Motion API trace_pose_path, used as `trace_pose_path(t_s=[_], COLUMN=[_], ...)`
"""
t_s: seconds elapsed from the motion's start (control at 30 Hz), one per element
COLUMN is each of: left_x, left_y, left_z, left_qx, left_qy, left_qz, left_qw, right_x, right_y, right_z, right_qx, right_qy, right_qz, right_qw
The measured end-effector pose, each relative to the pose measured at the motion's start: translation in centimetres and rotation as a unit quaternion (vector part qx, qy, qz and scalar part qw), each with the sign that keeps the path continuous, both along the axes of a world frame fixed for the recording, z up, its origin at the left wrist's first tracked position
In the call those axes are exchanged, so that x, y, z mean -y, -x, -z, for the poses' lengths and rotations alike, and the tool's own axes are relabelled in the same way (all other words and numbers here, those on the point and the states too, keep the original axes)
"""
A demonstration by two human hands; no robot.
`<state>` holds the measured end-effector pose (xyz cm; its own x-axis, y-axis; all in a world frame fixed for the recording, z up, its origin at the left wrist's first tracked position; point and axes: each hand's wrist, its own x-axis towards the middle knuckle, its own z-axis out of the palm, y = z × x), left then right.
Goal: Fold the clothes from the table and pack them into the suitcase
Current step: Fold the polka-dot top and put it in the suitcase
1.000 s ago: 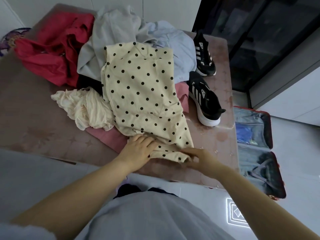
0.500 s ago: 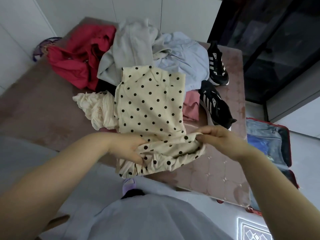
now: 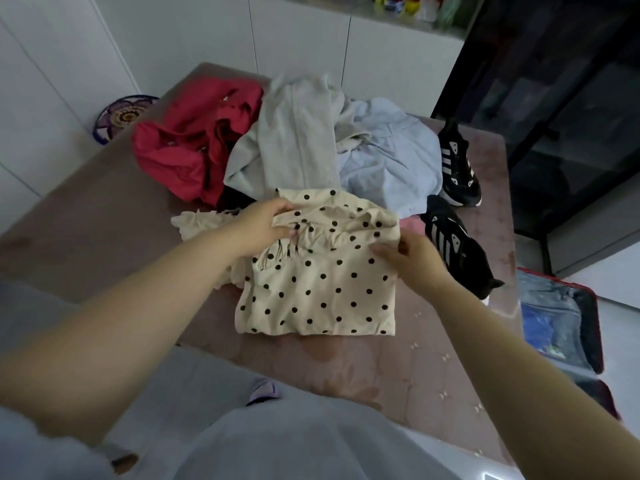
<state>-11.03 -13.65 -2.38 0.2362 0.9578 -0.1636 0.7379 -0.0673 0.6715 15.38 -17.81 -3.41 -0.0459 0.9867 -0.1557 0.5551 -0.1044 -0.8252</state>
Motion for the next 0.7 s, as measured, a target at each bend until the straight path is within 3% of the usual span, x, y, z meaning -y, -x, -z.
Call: trace_pose_path(t_s=[0.1, 0.2, 0.3, 0.37, 0.47, 0.6, 0.7], left_x=[-2.2, -3.5, -3.3, -2.8, -2.7, -3.5, -4.2], left_y=[-0.8, -2.0, -2.7, -2.8, -2.4, -2.8, -3.7], left_z=[0.0, 0.2, 2.5, 4.4, 5.8, 4.1, 1.8], left_qx=[-0.004, -0.097, -0.16, -0.219, -0.295, -0.248, -0.258], left_qy=[-0.067, -0.18, -0.348, -0.325, -0.273, -0.26, -0.188], left_qz=[-0.041, -0.041, 0.113, 0.192, 0.195, 0.192, 0.236], left_qw=[0.997, 0.978, 0.917, 0.9, 0.895, 0.913, 0.918], right_x=[-2.4, -4.5, -5.1, -4.5, -3.7, -2.0, -0.2], right_y=[0.7, 1.5, 2.5, 3.2, 3.7, 2.6, 0.9], right_z=[-0.4, 1.0, 2.6, 2.8, 2.4, 0.4, -1.0], right_qx=[0.005, 0.088, 0.087, 0.053, -0.044, -0.116, -0.122], right_qy=[0.0, 0.027, 0.039, 0.062, 0.128, 0.197, 0.188], right_qz=[0.089, 0.128, 0.192, 0.241, 0.297, 0.21, 0.143], right_qw=[0.996, 0.988, 0.977, 0.967, 0.945, 0.95, 0.964])
